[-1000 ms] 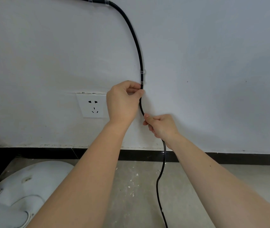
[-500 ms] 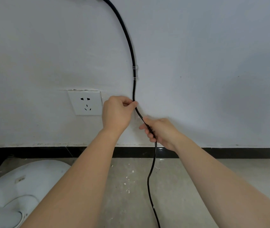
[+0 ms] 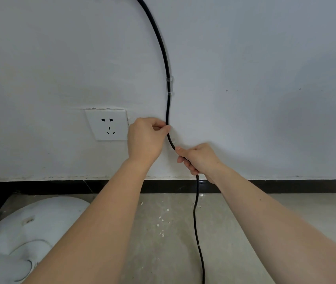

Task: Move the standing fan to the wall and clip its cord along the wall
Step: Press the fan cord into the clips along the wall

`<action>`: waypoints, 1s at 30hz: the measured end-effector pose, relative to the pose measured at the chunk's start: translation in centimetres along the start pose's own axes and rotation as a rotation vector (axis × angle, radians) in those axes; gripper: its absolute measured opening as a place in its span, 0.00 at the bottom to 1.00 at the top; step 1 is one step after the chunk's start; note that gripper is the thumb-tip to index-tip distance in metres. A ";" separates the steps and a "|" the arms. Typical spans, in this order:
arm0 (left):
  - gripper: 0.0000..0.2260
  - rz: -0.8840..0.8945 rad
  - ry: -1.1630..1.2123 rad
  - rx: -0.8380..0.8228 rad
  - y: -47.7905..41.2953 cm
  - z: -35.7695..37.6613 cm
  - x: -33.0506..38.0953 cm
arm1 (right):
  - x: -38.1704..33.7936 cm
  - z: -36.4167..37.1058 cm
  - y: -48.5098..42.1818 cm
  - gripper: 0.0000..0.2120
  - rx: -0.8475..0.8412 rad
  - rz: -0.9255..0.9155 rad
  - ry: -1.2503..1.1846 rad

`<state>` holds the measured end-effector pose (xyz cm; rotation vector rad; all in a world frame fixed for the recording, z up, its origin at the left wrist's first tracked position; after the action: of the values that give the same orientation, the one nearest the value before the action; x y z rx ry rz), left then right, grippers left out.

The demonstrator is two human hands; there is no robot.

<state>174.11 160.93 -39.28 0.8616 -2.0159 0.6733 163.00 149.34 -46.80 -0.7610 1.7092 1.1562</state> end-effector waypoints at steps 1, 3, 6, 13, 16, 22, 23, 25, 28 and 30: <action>0.04 -0.016 -0.001 -0.016 0.1 0.1 -0.4 | 0.0 0.1 0.0 0.19 -0.003 -0.001 -0.005; 0.06 -0.050 -0.018 -0.061 0.4 0.7 -1.1 | -0.1 0.1 0.0 0.18 -0.008 -0.002 -0.018; 0.07 -0.068 0.022 -0.091 0.9 1.6 -1.7 | -0.1 0.2 -0.1 0.18 -0.014 0.004 -0.027; 0.05 -0.077 0.023 -0.080 0.7 1.6 -1.7 | 1.6 0.5 0.1 0.14 -0.157 0.082 -0.209; 0.06 -0.080 0.040 -0.085 0.7 1.7 -1.6 | 2.2 -0.1 0.3 0.13 -0.173 0.138 -0.218; 0.06 -0.114 0.072 -0.064 0.9 1.6 -1.8 | 0.0 -1.4 0.4 0.13 -0.013 0.075 0.014; 0.07 -0.118 0.072 -0.062 0.9 1.6 -1.9 | -0.3 -1.5 0.4 0.13 0.005 0.070 0.043; 0.09 -0.121 0.065 -0.070 1.0 1.7 -2.0 | -0.8 -1.6 0.4 0.13 0.038 0.069 0.101; 0.11 -0.143 0.065 -0.110 1.2 2.3 -2.3 | -1.6 -1.3 0.4 0.14 0.075 0.062 0.194; 0.11 -0.167 0.086 -0.116 1.2 2.5 -2.7 | -1.9 -1.0 0.2 0.14 0.094 0.052 0.241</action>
<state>173.11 160.77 -43.02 0.9049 -1.8626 0.4863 163.19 148.49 -44.83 -0.8289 1.9784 1.0440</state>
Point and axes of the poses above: each hand's wrist, its own y-axis away from the middle knuckle, its own z-axis out of the palm, x = y × z, the point moved 7 cm from there along -y, towards the middle knuckle, and after that the axes turned 15 degrees about -x, right-handed, at the moved point
